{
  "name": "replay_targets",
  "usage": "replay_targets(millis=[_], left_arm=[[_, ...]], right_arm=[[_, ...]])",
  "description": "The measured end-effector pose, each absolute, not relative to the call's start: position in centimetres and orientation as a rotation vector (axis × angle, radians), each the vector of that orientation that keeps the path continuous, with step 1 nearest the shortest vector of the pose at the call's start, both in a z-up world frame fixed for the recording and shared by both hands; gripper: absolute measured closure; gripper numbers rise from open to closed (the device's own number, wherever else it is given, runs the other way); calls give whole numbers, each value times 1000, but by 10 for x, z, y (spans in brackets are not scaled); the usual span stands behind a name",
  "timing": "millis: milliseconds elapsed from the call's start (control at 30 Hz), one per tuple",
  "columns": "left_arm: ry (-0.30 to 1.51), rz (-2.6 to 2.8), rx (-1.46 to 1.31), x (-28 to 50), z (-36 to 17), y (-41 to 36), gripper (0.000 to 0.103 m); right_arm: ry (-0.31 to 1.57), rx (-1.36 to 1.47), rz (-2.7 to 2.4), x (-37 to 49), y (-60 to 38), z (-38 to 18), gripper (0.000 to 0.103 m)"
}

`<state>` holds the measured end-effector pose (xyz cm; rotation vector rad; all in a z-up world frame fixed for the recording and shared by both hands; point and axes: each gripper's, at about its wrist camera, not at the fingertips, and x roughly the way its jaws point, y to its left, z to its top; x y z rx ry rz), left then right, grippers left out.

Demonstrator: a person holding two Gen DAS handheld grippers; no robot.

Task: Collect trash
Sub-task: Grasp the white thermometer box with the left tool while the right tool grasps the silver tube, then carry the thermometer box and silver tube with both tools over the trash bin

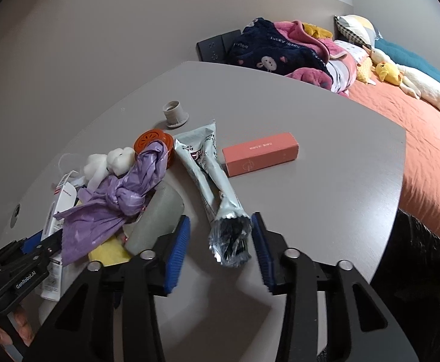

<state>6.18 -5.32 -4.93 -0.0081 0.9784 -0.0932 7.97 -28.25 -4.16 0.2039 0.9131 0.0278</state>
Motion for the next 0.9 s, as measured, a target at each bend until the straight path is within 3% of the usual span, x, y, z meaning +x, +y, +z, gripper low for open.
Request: replay_targets(millis=[133, 233, 900], left_arm=[[969, -102, 12, 64, -50, -55, 65], [965, -118, 9, 66, -49, -54, 75], [868, -172, -63, 34, -7, -53, 76]], right_arm=[[925, 199, 41, 86, -282, -47, 79], [908, 198, 54, 85, -282, -48, 85], [769, 267, 62, 46, -297, 0, 88]])
